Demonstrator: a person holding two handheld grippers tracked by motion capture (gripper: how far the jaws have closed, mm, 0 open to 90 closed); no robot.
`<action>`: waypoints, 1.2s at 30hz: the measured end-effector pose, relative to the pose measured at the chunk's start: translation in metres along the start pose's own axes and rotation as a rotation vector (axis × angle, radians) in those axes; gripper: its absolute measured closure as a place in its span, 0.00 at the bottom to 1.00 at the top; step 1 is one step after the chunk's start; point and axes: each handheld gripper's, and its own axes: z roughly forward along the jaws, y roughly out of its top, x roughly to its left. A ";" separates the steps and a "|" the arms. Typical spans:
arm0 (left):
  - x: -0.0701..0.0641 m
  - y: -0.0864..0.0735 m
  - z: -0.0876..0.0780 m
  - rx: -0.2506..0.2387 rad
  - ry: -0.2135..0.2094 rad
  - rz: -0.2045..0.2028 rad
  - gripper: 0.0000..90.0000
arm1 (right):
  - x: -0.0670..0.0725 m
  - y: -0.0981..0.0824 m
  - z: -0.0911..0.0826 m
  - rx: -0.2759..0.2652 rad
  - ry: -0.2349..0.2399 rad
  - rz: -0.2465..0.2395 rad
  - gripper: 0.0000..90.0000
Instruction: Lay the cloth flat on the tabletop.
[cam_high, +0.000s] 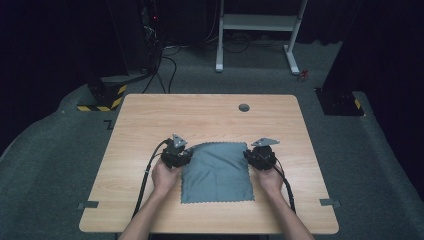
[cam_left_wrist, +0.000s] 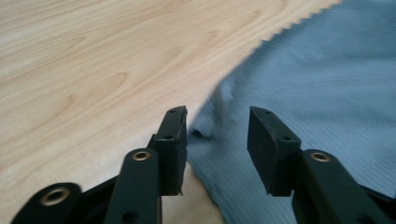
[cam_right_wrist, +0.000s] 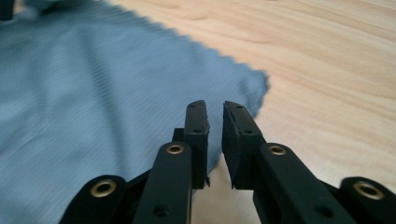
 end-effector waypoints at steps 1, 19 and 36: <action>0.002 0.001 0.002 0.001 -0.002 -0.007 0.69 | -0.003 0.003 0.005 0.002 -0.010 0.016 0.86; 0.017 0.019 0.025 0.072 -0.011 -0.045 0.99 | -0.021 0.018 0.036 0.040 -0.057 0.089 0.98; 0.024 0.029 0.038 0.075 0.044 -0.031 0.97 | -0.017 0.039 0.048 0.084 -0.160 0.002 1.00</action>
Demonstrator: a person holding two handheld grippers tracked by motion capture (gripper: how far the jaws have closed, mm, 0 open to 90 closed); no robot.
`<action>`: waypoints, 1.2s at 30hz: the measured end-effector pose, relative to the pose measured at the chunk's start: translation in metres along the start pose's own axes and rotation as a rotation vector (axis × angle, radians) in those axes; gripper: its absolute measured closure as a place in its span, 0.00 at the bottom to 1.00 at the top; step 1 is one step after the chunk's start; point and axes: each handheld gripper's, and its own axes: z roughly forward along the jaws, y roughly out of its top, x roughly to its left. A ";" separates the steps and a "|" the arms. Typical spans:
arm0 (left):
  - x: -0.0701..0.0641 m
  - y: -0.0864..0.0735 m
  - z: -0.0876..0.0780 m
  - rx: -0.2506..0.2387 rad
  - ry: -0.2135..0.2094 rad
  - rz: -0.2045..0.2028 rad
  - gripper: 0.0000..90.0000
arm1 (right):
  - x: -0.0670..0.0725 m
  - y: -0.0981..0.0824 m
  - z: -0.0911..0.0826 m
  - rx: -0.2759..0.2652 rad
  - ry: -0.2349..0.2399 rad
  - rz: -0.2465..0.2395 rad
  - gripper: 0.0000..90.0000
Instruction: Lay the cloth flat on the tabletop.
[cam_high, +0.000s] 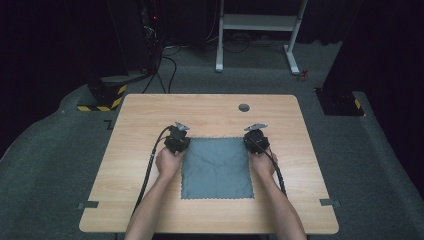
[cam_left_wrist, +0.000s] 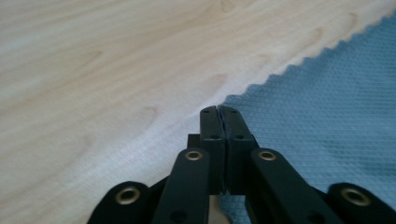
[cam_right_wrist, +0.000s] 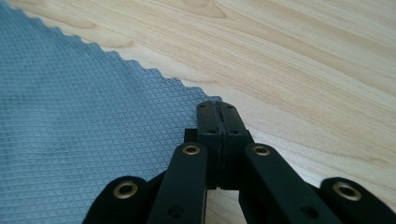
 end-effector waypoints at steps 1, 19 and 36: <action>0.000 0.001 0.001 -0.006 0.024 0.013 0.93 | -0.001 0.000 0.002 0.015 -0.001 0.002 0.99; -0.016 -0.054 -0.046 -0.022 -0.174 0.079 0.49 | 0.038 -0.049 -0.049 -0.091 0.224 -0.112 0.73; -0.018 -0.101 -0.074 -0.097 -0.147 0.065 0.39 | 0.044 -0.080 -0.059 -0.103 0.233 -0.136 0.59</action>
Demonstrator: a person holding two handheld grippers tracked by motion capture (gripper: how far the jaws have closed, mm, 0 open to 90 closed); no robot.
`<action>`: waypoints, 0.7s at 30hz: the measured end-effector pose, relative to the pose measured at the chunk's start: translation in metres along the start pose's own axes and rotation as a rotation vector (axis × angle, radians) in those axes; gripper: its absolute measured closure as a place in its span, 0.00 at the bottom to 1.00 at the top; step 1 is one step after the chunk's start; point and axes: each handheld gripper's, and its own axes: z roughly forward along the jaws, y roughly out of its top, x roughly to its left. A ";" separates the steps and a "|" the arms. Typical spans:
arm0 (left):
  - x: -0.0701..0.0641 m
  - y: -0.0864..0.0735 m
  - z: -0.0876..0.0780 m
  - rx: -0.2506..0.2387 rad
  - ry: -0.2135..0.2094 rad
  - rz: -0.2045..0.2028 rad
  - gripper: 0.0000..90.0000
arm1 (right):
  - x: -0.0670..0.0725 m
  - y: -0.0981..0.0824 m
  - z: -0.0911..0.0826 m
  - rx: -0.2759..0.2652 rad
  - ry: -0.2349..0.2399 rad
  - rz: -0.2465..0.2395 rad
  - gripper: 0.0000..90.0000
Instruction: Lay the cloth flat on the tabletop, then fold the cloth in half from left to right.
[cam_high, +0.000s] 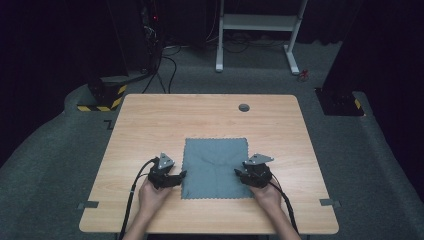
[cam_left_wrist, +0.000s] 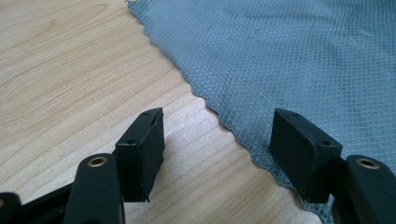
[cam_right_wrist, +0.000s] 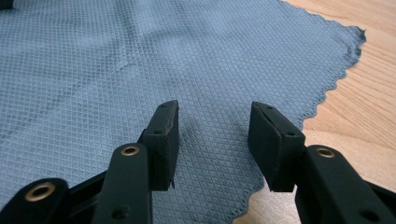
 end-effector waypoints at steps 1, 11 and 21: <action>0.000 0.000 0.000 0.000 0.000 0.000 0.39 | 0.000 0.000 0.000 0.000 0.000 0.000 0.59; 0.000 0.000 0.000 0.001 -0.002 -0.003 0.39 | 0.001 0.000 0.000 0.000 -0.018 0.010 0.58; 0.000 0.000 0.000 0.000 -0.003 -0.004 0.39 | 0.003 0.000 0.000 0.004 -0.014 0.017 0.54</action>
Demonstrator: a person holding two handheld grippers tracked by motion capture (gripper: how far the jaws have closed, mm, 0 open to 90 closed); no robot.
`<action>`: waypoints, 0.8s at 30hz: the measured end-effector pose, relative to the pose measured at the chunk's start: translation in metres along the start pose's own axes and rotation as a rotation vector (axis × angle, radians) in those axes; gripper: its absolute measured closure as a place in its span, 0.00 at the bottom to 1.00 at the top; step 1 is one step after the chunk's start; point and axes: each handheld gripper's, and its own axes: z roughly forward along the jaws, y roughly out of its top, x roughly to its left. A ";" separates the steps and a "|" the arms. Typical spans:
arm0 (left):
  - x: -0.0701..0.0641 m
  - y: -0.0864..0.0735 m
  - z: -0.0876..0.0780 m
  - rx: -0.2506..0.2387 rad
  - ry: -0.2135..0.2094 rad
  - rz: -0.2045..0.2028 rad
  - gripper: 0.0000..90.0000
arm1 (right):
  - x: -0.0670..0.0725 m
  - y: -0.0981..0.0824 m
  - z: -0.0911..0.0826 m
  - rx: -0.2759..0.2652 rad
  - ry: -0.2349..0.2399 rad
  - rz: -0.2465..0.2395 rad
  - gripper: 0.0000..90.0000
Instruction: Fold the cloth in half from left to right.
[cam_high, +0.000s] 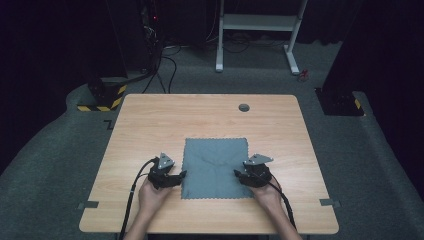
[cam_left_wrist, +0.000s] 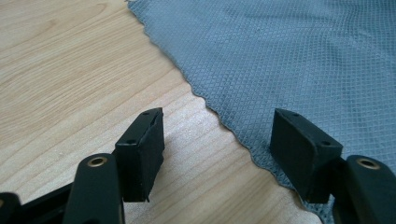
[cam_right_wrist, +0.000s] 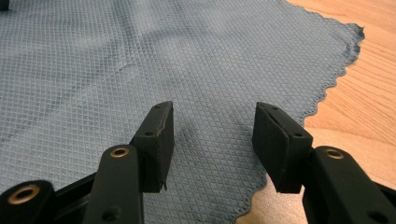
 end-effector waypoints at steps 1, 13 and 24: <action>0.000 0.000 0.000 0.000 0.000 0.000 0.39 | 0.001 0.000 -0.001 0.003 -0.007 0.009 0.55; 0.001 0.000 0.000 0.001 -0.009 0.004 0.37 | 0.053 0.020 -0.013 -0.043 0.099 -0.135 0.83; 0.001 0.000 0.000 0.003 -0.003 0.008 0.38 | 0.124 0.038 0.017 -0.015 0.259 -0.238 0.88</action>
